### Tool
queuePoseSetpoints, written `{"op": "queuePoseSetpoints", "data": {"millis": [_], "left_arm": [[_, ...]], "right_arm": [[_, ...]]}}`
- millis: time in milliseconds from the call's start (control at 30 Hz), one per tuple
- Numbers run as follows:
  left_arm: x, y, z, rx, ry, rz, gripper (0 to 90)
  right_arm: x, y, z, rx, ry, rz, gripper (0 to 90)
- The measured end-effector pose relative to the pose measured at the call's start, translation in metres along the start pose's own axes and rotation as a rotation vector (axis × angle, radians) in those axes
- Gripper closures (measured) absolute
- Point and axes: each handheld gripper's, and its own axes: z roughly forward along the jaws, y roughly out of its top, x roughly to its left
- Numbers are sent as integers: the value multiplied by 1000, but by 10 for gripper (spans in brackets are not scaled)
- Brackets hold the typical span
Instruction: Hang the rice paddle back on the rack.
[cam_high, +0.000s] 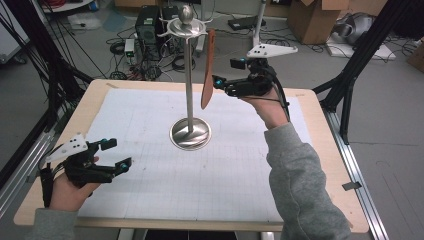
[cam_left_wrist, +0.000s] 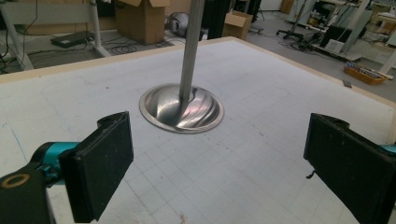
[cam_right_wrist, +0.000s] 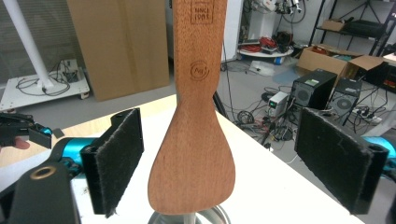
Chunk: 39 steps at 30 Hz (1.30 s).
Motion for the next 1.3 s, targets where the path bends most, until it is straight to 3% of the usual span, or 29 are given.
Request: {"op": "queuePoseSetpoints", "data": {"millis": [233,1300], "left_arm": [[1,0,3,4,-6,0,86],[2,1,13,-1,-29,-6,85]], "right_arm": [[-2,-10,-3,9,6,5,103],[4,-59,-26,44,16,14,101]]}}
